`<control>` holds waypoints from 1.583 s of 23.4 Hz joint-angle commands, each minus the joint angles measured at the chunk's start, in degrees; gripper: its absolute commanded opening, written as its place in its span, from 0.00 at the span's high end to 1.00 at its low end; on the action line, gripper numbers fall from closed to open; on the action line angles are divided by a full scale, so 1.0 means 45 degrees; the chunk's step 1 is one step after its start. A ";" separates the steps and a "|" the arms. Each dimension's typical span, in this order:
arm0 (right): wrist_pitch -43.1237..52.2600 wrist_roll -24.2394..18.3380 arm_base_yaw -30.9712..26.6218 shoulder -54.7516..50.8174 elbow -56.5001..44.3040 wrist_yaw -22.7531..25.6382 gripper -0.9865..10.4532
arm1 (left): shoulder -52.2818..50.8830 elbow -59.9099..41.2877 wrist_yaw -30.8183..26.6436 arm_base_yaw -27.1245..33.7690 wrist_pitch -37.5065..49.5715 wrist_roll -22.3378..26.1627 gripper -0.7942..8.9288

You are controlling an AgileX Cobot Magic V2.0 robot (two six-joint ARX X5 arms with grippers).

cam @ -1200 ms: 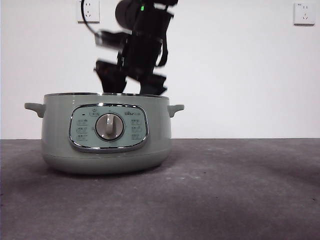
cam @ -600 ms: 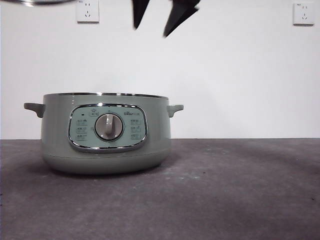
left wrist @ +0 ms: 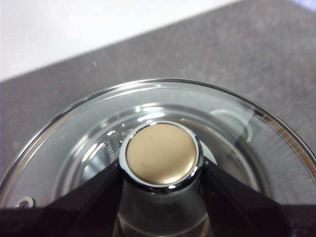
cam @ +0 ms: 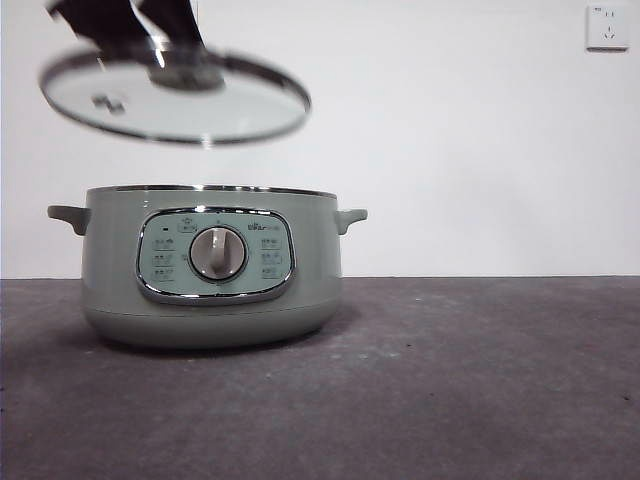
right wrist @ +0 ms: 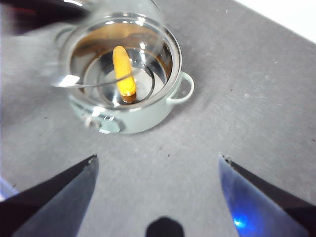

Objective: Pick up the corn,open the lid,put the corn in the pot,close the lid

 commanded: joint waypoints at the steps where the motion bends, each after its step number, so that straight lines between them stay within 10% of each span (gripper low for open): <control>1: -0.0355 0.0214 0.0024 -0.1545 -0.0792 -0.0005 0.56 | 0.0466 0.0073 0.0058 -0.0010 0.1030 0.0049 0.93; 37: -0.0350 0.0602 0.0024 -0.4512 -0.1205 0.0005 0.56 | 0.2341 0.0073 -0.1044 -0.0665 0.0481 0.0398 0.93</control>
